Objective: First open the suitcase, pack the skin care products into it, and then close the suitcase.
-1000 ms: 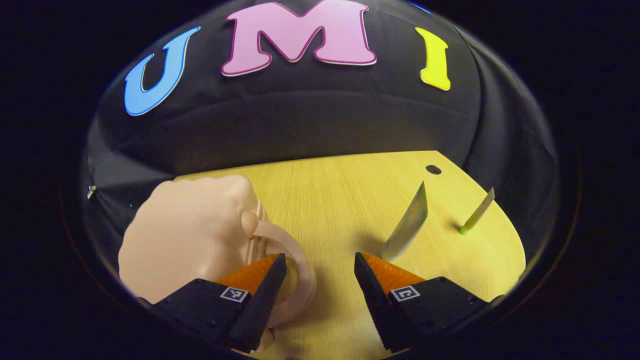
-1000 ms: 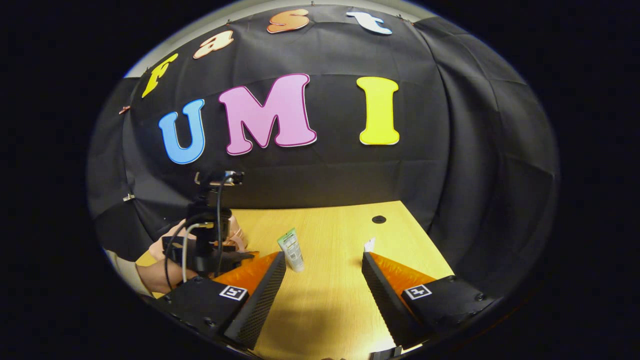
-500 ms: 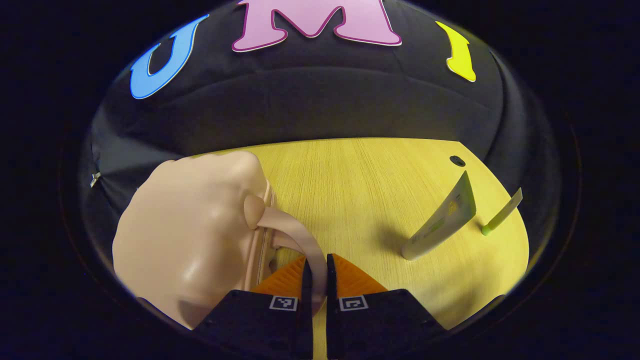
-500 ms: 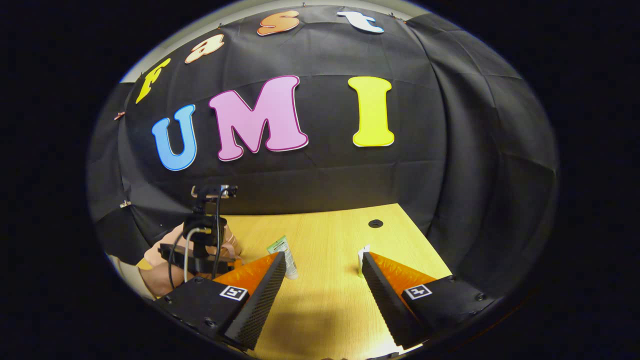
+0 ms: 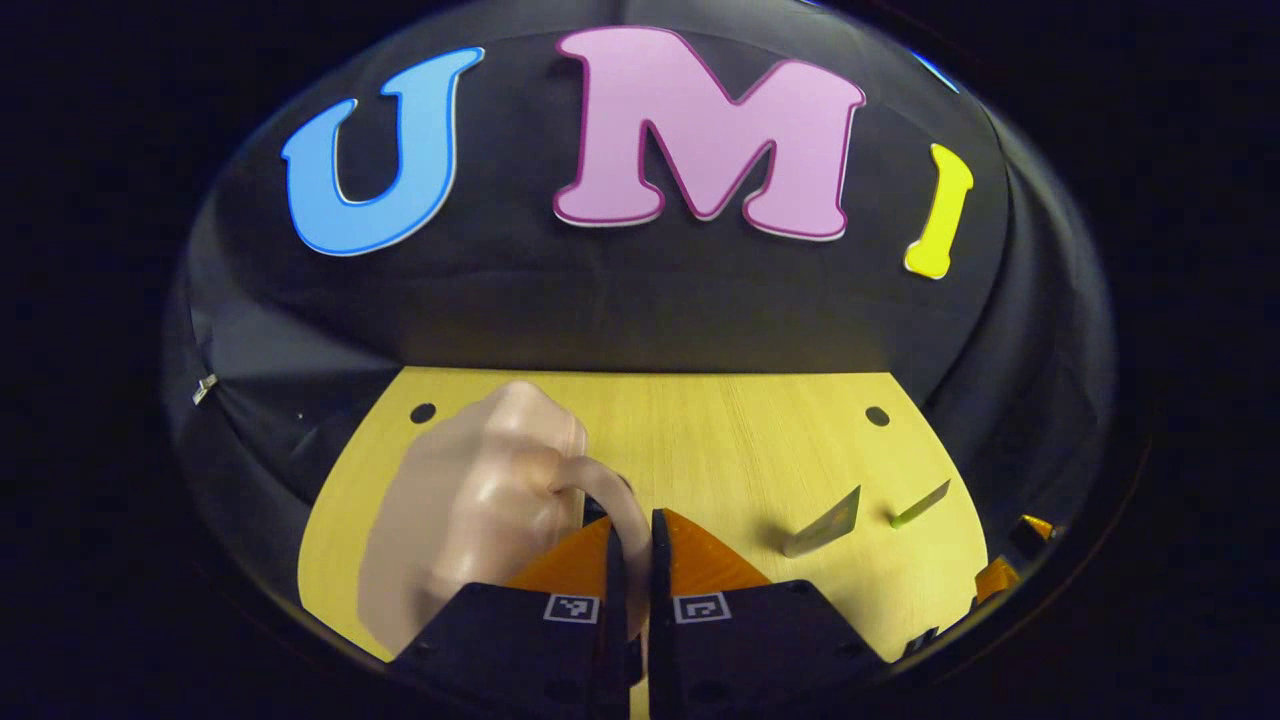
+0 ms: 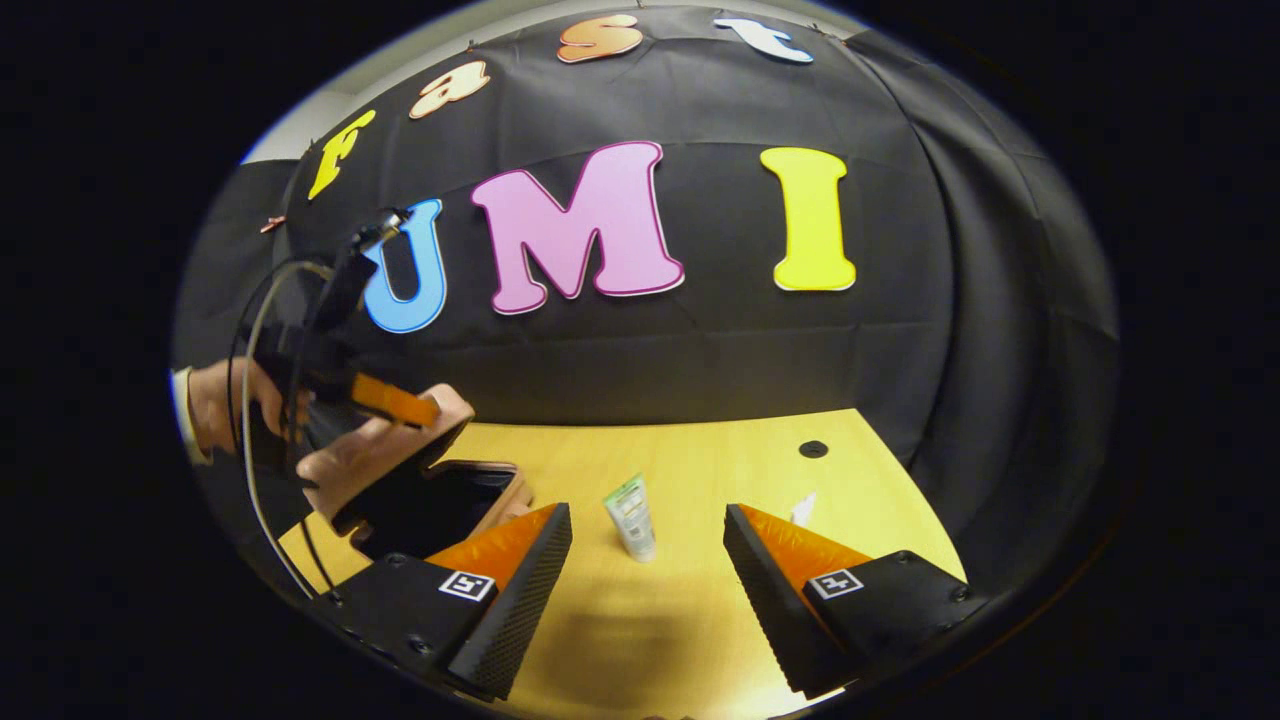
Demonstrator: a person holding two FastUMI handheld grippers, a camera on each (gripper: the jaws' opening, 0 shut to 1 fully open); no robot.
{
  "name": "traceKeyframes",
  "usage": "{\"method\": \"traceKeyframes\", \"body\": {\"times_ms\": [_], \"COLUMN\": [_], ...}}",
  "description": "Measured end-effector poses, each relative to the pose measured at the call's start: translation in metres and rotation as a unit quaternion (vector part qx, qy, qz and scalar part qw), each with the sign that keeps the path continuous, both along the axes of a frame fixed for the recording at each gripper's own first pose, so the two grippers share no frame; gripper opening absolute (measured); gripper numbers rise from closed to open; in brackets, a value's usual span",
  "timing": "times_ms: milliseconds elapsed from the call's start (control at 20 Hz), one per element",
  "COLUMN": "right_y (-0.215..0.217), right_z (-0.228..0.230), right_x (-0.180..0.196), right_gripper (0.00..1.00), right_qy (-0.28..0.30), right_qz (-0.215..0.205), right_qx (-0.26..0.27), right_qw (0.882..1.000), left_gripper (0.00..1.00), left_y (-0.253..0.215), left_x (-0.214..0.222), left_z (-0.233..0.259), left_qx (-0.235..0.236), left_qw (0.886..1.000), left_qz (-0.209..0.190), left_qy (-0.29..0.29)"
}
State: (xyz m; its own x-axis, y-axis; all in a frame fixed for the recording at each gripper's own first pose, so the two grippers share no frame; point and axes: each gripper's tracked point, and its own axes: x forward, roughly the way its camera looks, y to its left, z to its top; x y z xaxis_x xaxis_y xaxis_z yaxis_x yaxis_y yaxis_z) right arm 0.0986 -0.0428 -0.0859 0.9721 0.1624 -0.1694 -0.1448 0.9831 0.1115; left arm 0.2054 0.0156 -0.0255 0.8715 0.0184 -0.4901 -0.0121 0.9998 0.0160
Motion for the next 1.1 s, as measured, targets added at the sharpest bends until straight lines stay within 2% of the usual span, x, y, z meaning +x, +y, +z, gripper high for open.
{"method": "traceKeyframes", "body": {"times_ms": [100, 250, 400, 600, 750, 950, 1100], "right_y": [0.012, 0.027, 0.036, 0.047, 0.048, 0.041, 0.036], "right_z": [-0.002, -0.005, -0.002, -0.009, -0.018, -0.029, -0.04], "right_x": [0.001, 0.004, 0.008, 0.015, 0.02, 0.024, 0.023], "right_gripper": [0.97, 0.97, 0.97, 0.97, 0.97, 0.97, 0.97], "right_qy": [0.002, 0.007, 0.004, 0.011, 0.021, 0.022, 0.023], "right_qz": [0.013, 0.02, 0.001, -0.042, -0.072, -0.106, -0.114], "right_qx": [-0.004, -0.016, -0.026, -0.041, -0.039, -0.046, -0.066], "right_qw": [1.0, 1.0, 1.0, 0.998, 0.996, 0.993, 0.991], "left_gripper": [0.12, 0.12, 0.12, 0.11, 0.11, 0.09, 0.14], "left_y": [0.054, 0.166, 0.268, 0.364, 0.429, 0.476, 0.492], "left_x": [-0.008, -0.018, -0.02, -0.005, 0.01, 0.033, 0.034], "left_z": [0.033, 0.069, 0.072, 0.034, -0.021, -0.106, -0.148], "left_qx": [0.008, 0.075, 0.107, 0.075, 0.036, -0.045, -0.072], "left_qw": [1.0, 0.994, 0.985, 0.983, 0.982, 0.981, 0.975], "left_qz": [0.015, 0.064, 0.12, 0.154, 0.177, 0.186, 0.209], "left_qy": [-0.022, -0.049, -0.068, -0.067, -0.049, -0.015, 0.023]}}
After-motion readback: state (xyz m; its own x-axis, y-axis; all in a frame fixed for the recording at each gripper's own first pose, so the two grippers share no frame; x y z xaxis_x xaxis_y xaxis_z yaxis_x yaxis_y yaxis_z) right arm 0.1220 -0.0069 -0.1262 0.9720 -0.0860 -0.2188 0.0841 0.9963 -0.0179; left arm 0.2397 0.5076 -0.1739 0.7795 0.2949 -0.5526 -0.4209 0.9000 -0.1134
